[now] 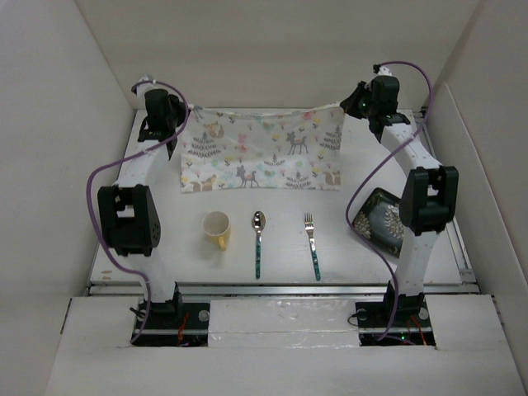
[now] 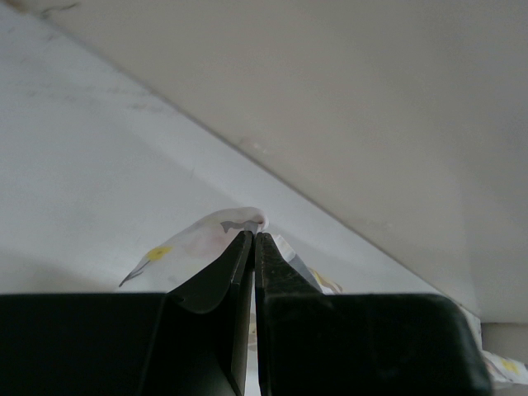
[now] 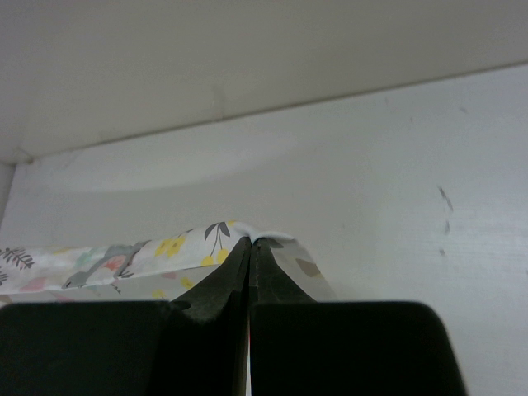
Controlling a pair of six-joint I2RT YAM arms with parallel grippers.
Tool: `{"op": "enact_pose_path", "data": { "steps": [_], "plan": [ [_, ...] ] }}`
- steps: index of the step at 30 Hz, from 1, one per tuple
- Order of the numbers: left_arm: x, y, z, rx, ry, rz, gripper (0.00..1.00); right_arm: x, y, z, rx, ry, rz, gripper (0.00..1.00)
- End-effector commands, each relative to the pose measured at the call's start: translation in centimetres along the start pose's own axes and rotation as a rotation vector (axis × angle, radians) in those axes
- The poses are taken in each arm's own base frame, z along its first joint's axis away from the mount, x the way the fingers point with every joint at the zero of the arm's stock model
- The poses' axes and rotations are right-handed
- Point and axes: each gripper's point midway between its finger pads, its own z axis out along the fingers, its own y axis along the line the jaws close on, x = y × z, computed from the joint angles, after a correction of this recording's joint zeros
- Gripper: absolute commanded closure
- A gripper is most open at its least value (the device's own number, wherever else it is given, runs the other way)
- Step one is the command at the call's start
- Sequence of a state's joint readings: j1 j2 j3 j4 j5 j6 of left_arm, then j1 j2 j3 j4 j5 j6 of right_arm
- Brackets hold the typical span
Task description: Set the dinner table for one person
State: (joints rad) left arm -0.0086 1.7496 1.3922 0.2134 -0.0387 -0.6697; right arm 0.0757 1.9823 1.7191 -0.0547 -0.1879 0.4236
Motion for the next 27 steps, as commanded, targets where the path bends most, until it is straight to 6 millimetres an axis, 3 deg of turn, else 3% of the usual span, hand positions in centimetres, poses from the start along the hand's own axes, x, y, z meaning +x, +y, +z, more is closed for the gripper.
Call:
{"op": "enact_pose_path", "data": {
  "steps": [1,2,3,5,6,7,8,10,11,13,14,16,17,18,19,21,22,23,26,27],
  "plan": [
    [-0.8,-2.1,3.9,0.061,0.027,0.021,1.00,-3.7,0.8,2.8,-0.018,-0.074,-0.015,1.00],
    [0.7,-1.4,6.3,0.048,0.068,0.022,1.00,-3.3,0.5,3.7,0.005,-0.071,-0.020,1.00],
    [2.1,-0.3,6.9,0.013,0.111,0.025,1.00,-2.6,-0.3,5.2,0.023,-0.052,-0.022,1.00],
    [3.8,1.2,8.7,-0.015,0.136,0.033,1.00,-2.5,-1.2,6.4,0.052,-0.055,-0.022,0.88],
    [4.3,1.6,9.2,-0.022,0.146,0.035,0.90,-1.1,-2.1,7.4,0.072,-0.025,-0.015,0.81],
    [4.9,1.9,9.6,-0.025,0.168,0.035,0.79,-2.1,-1.8,7.6,0.070,-0.045,-0.018,0.56],
    [5.3,1.8,10.6,-0.022,0.181,0.029,0.60,-2.2,-2.1,7.8,0.085,-0.049,-0.014,0.37],
    [5.7,2.2,11.1,-0.039,0.201,0.033,0.40,-2.3,-2.2,7.6,0.096,-0.046,-0.013,0.17],
    [5.4,2.1,11.1,-0.041,0.191,0.032,0.28,-2.5,-2.1,7.4,0.094,-0.050,-0.014,0.15],
    [4.1,1.4,10.8,-0.026,0.147,0.035,0.17,-4.9,-0.7,5.5,0.075,-0.106,-0.029,0.11],
    [3.4,1.0,10.1,-0.022,0.130,0.037,0.15,-3.8,-1.3,5.1,0.096,-0.088,-0.032,0.11],
    [2.1,0.5,9.2,-0.015,0.091,0.054,0.15,-3.7,-1.3,3.6,0.098,-0.088,-0.062,0.13],
    [0.5,1.1,7.4,-0.039,0.040,0.059,0.23,-2.3,-0.8,0.7,0.095,-0.083,-0.082,0.40],
    [0.5,1.1,7.4,-0.039,0.040,0.059,0.23,-2.3,-0.8,0.7,0.095,-0.083,-0.082,0.40],
    [1.0,2.1,5.7,-0.063,0.042,0.060,0.37,0.3,-1.0,-1.4,0.097,-0.049,-0.081,0.59],
    [0.7,3.5,4.4,-0.088,0.002,0.033,0.69,1.4,-0.5,-3.0,0.073,-0.080,-0.075,1.00],
    [1.8,5.1,3.6,-0.114,0.025,0.025,0.85,1.8,0.5,-4.2,0.051,-0.082,-0.079,1.00],
    [3.0,6.1,3.3,-0.140,0.063,0.030,0.89,5.1,-0.1,-4.6,0.061,-0.016,-0.076,1.00],
    [4.8,9.8,2.7,-0.265,0.133,0.092,0.88,8.9,-0.8,-5.7,0.100,0.055,-0.092,1.00],
    [5.4,10.5,2.5,-0.282,0.157,0.121,0.84,9.8,-1.3,-5.8,0.115,0.072,-0.089,0.94]
  ]
}}
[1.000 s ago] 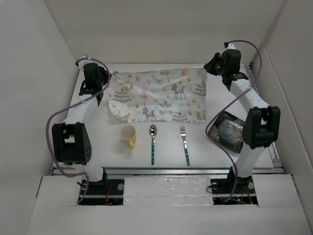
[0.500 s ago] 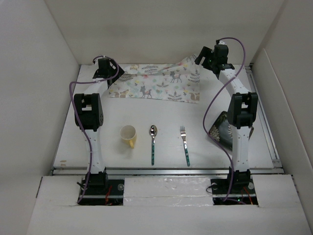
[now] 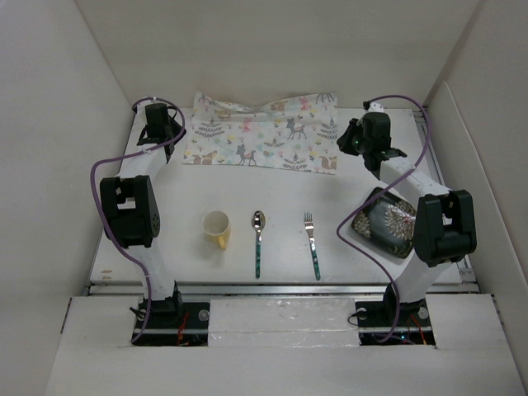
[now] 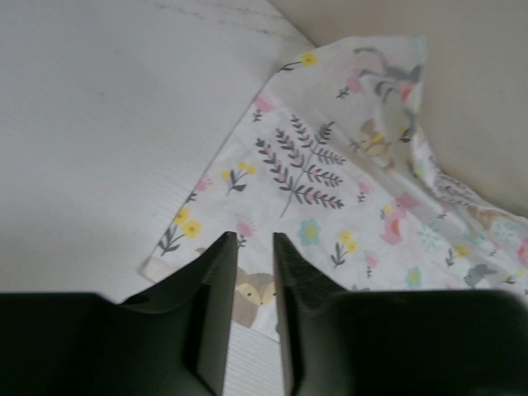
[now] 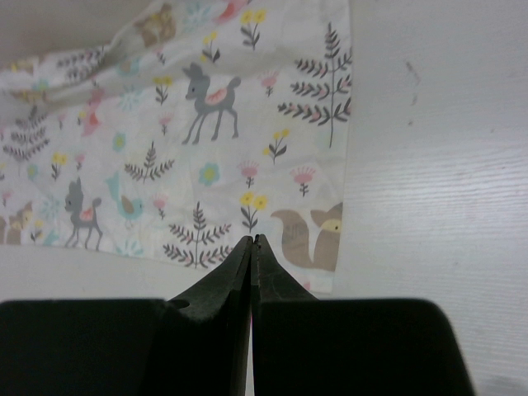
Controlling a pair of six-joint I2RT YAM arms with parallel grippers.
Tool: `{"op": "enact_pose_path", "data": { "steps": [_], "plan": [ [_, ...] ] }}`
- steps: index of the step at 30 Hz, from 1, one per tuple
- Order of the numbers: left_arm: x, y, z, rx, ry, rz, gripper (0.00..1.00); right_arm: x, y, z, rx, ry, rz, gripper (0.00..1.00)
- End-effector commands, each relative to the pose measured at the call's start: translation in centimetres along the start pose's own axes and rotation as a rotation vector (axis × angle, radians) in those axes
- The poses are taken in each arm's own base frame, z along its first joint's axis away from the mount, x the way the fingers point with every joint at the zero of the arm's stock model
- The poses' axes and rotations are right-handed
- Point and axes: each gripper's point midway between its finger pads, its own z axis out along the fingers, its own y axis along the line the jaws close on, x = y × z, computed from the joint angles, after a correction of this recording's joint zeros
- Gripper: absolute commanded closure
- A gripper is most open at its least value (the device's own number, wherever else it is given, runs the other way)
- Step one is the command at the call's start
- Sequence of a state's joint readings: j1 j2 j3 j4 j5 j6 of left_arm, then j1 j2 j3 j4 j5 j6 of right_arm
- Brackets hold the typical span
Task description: Set the dinner table for one person
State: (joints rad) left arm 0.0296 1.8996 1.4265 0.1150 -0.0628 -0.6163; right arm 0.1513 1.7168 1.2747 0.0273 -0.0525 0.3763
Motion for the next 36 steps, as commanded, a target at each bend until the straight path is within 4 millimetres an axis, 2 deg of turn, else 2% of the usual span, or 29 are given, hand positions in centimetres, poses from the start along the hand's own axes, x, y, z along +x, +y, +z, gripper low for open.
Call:
{"op": "enact_pose_path", "data": {
  "steps": [1,2,3,4,6,7,11,13,17,19,21,23,24,25,26,27,31,33,36],
  "plan": [
    [1.9,3.5,0.3,-0.111,0.055,0.071,0.76,2.7,-0.7,0.3,0.025,0.019,-0.026,0.87],
    [2.6,4.2,0.3,-0.135,0.085,0.082,0.69,3.5,-0.9,0.3,0.029,0.036,-0.024,0.79],
    [3.3,4.7,0.3,-0.151,0.113,0.090,0.62,4.3,-1.6,0.4,0.039,0.058,-0.016,0.63],
    [4.1,5.2,0.5,-0.161,0.132,0.102,0.49,5.1,-1.6,0.4,0.027,0.089,-0.014,0.58],
    [4.8,5.9,0.8,-0.181,0.148,0.109,0.42,6.4,-1.8,0.9,0.031,0.133,-0.012,0.51],
    [5.5,6.4,1.2,-0.188,0.170,0.112,0.42,7.0,-2.2,0.9,0.044,0.160,-0.013,0.50],
    [6.6,6.4,2.2,-0.177,0.205,0.106,0.44,8.2,-2.5,1.6,0.078,0.177,-0.025,0.49],
    [7.1,6.5,2.7,-0.175,0.222,0.107,0.46,9.7,-3.4,1.8,0.109,0.226,-0.022,0.49],
    [7.5,7.0,3.1,-0.189,0.228,0.122,0.48,10.7,-3.9,2.5,0.131,0.262,-0.017,0.48],
    [7.6,7.2,3.5,-0.201,0.235,0.129,0.49,11.1,-5.1,3.0,0.191,0.272,-0.025,0.48],
    [7.9,7.2,3.8,-0.196,0.242,0.131,0.52,10.4,-4.9,3.4,0.194,0.259,-0.026,0.48],
    [8.0,7.0,3.9,-0.186,0.250,0.129,0.60,10.9,-5.2,3.7,0.210,0.285,-0.023,0.48],
    [8.1,7.0,3.8,-0.185,0.253,0.132,0.60,10.1,-4.9,4.1,0.207,0.275,-0.027,0.49],
    [8.0,6.9,3.9,-0.177,0.251,0.132,0.73,10.6,-5.2,4.0,0.223,0.306,-0.033,0.51],
    [8.1,7.0,3.9,-0.179,0.255,0.135,0.74,11.2,-5.0,4.4,0.222,0.327,-0.048,0.52],
    [8.1,6.9,4.0,-0.177,0.255,0.141,0.80,10.5,-4.7,4.7,0.215,0.319,-0.052,0.52],
    [8.5,7.1,4.1,-0.178,0.280,0.158,0.96,10.8,-4.8,4.9,0.230,0.369,-0.064,0.56],
    [8.6,7.2,4.1,-0.179,0.283,0.161,1.00,11.5,-5.0,5.1,0.231,0.401,-0.075,0.57],
    [8.8,7.3,4.1,-0.180,0.286,0.166,1.00,12.0,-4.8,4.8,0.217,0.470,-0.101,0.56]
  ]
}}
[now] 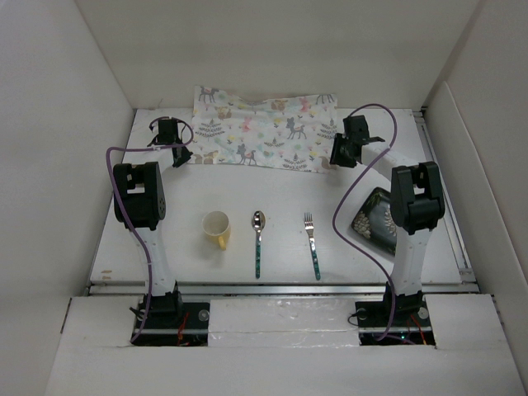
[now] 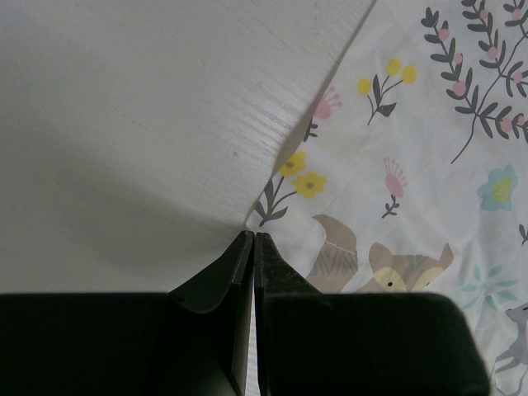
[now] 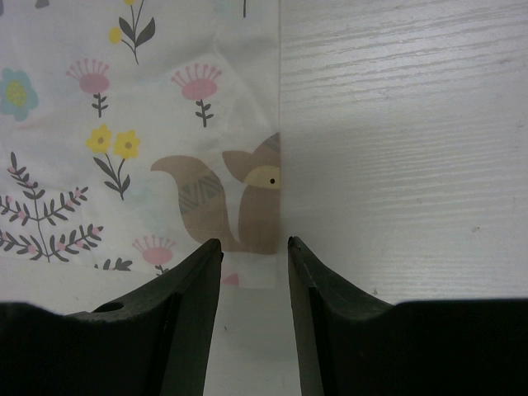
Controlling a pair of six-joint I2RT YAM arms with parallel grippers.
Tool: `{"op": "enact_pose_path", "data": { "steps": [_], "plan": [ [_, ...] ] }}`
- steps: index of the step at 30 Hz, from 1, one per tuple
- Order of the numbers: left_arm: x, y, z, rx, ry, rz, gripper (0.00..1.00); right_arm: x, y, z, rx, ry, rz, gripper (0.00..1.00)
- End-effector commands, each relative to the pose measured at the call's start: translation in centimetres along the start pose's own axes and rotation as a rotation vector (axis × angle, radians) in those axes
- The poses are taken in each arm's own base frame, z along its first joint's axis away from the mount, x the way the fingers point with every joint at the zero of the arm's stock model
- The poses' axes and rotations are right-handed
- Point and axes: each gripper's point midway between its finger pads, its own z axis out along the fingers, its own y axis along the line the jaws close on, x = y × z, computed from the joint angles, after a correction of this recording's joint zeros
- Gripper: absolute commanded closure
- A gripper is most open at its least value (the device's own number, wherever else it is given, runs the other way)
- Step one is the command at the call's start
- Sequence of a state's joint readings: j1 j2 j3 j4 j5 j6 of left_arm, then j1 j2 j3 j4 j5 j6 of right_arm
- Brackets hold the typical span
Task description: Set the dinner table for one person
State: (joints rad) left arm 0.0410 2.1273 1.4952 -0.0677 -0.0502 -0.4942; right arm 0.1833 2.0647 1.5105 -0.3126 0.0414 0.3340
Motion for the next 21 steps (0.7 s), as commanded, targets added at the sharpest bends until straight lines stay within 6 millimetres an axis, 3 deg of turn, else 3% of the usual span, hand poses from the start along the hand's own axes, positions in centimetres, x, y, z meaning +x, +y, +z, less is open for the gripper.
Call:
{"op": "enact_pose_path", "data": {
  "steps": [1,3,4,7,13,17,20,21],
  "plan": [
    [-0.4,-0.5,-0.3,0.014,0.004,0.024,1.00,1.0,0.6,-0.5,-0.014,0.081,-0.061,0.56],
    [-0.4,-0.5,-0.3,0.014,0.004,0.024,1.00,1.0,0.0,-0.4,-0.004,0.092,-0.062,0.56],
    [-0.3,-0.4,-0.4,0.013,0.006,0.024,1.00,2.1,0.3,-0.3,-0.025,0.141,-0.067,0.56],
    [-0.2,-0.3,-0.5,0.010,0.004,0.024,1.00,1.8,0.3,-0.4,-0.024,0.164,-0.091,0.60],
    [0.1,0.0,-1.3,0.010,0.002,0.016,1.00,2.0,0.3,-0.2,-0.021,0.173,-0.091,0.77],
    [0.2,-0.2,-2.0,0.027,0.004,0.006,1.00,2.2,0.3,-0.5,-0.031,0.173,-0.095,1.00],
    [0.4,0.0,-2.6,0.030,0.002,0.006,1.00,2.6,0.1,-1.0,-0.057,0.145,-0.075,1.00],
    [0.7,0.2,-3.0,0.027,0.004,0.009,1.00,1.6,0.2,-1.7,-0.076,0.103,-0.062,1.00]
  ]
}}
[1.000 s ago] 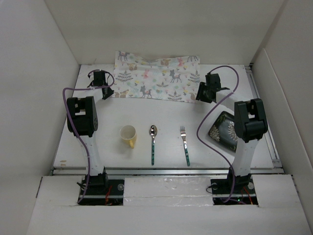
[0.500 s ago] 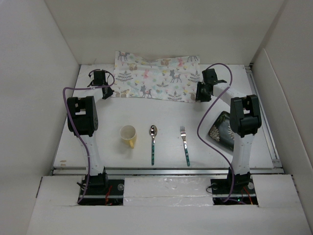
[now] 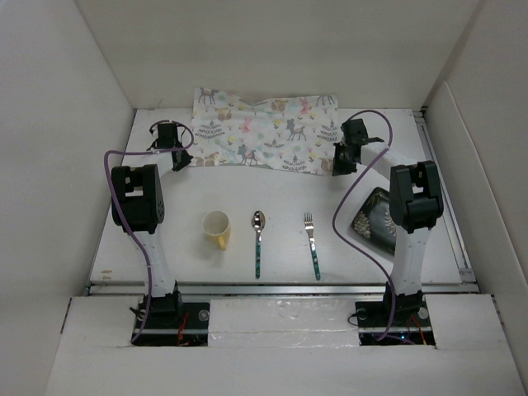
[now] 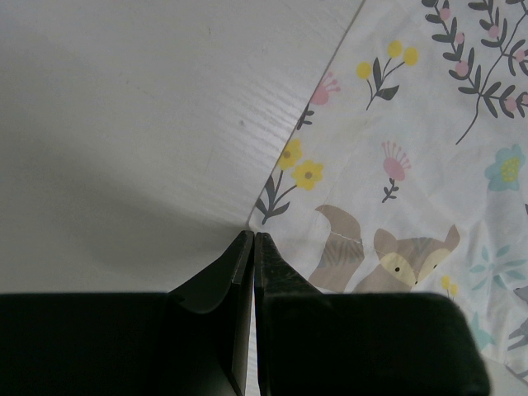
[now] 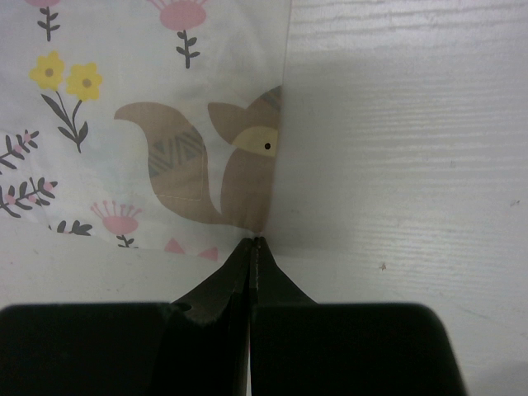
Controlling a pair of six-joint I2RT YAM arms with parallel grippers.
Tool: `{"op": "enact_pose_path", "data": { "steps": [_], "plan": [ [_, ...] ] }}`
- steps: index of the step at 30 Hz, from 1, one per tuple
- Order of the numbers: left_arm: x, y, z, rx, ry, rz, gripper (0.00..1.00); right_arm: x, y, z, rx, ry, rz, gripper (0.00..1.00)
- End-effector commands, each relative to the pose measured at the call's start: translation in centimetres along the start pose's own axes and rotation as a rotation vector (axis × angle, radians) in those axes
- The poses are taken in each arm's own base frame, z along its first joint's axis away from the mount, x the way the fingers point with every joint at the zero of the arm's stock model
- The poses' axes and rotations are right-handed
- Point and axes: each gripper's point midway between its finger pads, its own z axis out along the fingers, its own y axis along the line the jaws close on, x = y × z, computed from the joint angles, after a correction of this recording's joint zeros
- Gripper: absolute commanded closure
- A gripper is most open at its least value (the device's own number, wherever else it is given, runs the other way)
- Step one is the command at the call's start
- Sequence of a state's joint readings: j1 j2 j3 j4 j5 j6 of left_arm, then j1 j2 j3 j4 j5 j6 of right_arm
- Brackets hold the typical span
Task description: Set the dinner table for one person
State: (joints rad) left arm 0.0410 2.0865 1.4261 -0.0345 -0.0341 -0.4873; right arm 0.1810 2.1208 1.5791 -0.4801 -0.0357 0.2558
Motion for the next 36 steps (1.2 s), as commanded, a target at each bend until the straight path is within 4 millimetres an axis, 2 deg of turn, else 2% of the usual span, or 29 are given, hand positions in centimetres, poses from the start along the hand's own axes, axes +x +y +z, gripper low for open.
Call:
{"op": "enact_pose_path", "data": {
  "steps": [1,5,6,7,13,21,23,24,27,28,29,31,32,34,36],
  "plan": [
    [-0.1,0.0,-2.4,0.004,-0.001,0.005,1.00,-0.3,0.1,-2.0,-0.049,-0.057,0.023,1.00],
    [0.3,0.6,-3.7,-0.006,-0.002,0.010,1.00,0.3,-1.4,-2.9,-0.046,-0.089,0.068,1.00],
    [0.5,0.9,-3.9,-0.011,-0.001,0.011,1.00,-0.4,-1.7,-3.6,-0.052,-0.126,0.078,1.00],
    [0.6,1.0,-4.1,-0.016,0.001,0.012,1.00,0.8,-1.9,-3.5,-0.048,-0.112,0.084,1.00],
    [1.6,2.3,-5.6,-0.047,0.003,0.017,1.00,1.6,-3.5,-4.4,-0.037,-0.139,0.110,1.00],
    [4.5,3.1,-7.0,-0.089,0.021,0.037,1.00,2.3,-3.6,-5.4,-0.042,-0.163,0.110,1.00],
    [4.3,2.9,-7.3,-0.083,0.015,0.040,1.00,1.9,-3.2,-6.0,-0.049,-0.191,0.101,1.00],
    [4.4,3.0,-7.2,-0.087,0.020,0.044,1.00,1.5,-2.2,-6.5,-0.064,-0.220,0.082,1.00],
    [4.2,3.5,-7.0,-0.122,0.025,0.059,1.00,1.4,-0.6,-6.6,-0.054,-0.228,0.044,0.77],
    [4.1,3.6,-7.1,-0.130,0.024,0.059,0.99,1.0,-0.3,-6.6,-0.051,-0.235,0.039,0.62],
    [3.8,3.8,-7.2,-0.142,0.009,0.060,0.90,1.0,0.0,-6.4,-0.049,-0.232,0.033,0.58],
    [3.1,3.6,-7.7,-0.136,-0.016,0.055,0.63,1.1,-0.2,-5.6,-0.016,-0.224,0.037,0.51],
    [2.2,3.2,-8.5,-0.122,-0.043,0.047,0.46,0.5,-0.2,-5.6,-0.010,-0.231,0.038,0.50],
    [0.9,2.4,-9.6,-0.098,-0.082,0.034,0.38,0.2,-0.7,-5.1,0.029,-0.221,0.052,0.49],
    [-0.7,0.8,-11.5,-0.030,-0.123,0.019,0.38,-0.8,-1.0,-5.2,0.063,-0.231,0.054,0.49]
  ]
}}
